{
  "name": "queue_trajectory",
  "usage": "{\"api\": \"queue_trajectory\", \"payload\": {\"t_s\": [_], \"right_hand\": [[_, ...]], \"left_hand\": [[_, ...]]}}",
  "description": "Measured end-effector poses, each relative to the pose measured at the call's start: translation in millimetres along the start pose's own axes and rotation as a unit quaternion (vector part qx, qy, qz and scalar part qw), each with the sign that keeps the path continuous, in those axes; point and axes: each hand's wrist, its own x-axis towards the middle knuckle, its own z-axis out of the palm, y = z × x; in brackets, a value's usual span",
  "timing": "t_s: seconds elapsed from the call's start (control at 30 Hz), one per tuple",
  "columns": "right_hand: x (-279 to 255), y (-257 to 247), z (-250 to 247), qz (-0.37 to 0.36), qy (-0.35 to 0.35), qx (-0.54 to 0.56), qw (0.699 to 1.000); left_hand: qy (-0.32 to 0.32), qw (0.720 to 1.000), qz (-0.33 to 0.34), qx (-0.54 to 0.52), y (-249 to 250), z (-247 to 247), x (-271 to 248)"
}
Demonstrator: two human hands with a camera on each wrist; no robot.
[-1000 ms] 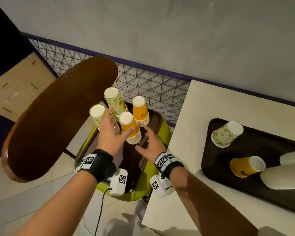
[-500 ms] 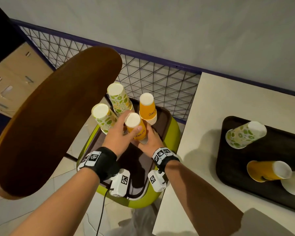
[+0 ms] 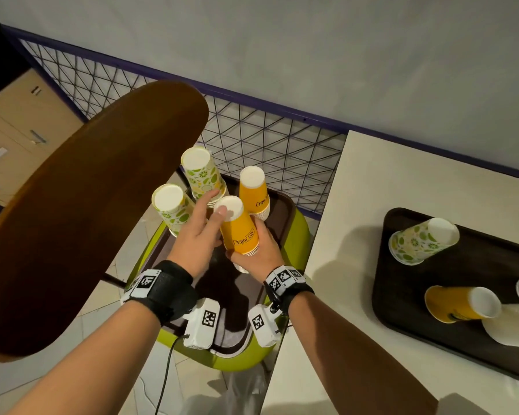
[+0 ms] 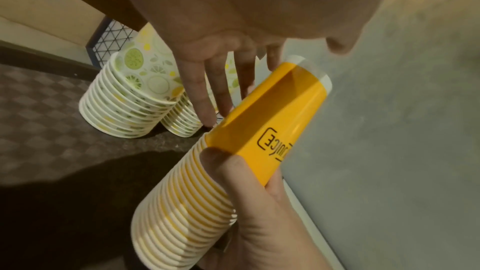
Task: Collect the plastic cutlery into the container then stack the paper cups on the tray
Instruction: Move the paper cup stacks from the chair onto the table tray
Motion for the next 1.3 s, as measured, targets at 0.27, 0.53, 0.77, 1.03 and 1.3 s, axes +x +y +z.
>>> {"api": "queue_trajectory", "payload": {"t_s": [0.27,0.53,0.77,1.03,1.3], "right_hand": [[-45.5,18.5,-43.2,0.043,0.046,0.126,0.990],[-78.8,37.6,-87.3,0.052,0.091,0.130,0.986],[-89.7,30.1,-103.5,0.050,0.089,0.142,0.985],[-98.2,19.2,-108.4,0.052,0.091,0.123,0.987],[-108.1,14.8,-107.0,0.052,0.094,0.123,0.987]], "left_hand": [[0.054,0.997,-0.006,0.052,1.7,32.1,32.6],[0.057,0.995,0.000,0.078,-19.5,68.2,90.9],[0.056,0.986,0.009,0.156,-55.0,70.2,87.4],[0.050,0.968,0.054,0.240,-59.7,67.2,13.3],[0.072,0.978,0.037,0.192,-81.9,60.3,-8.5]]}}
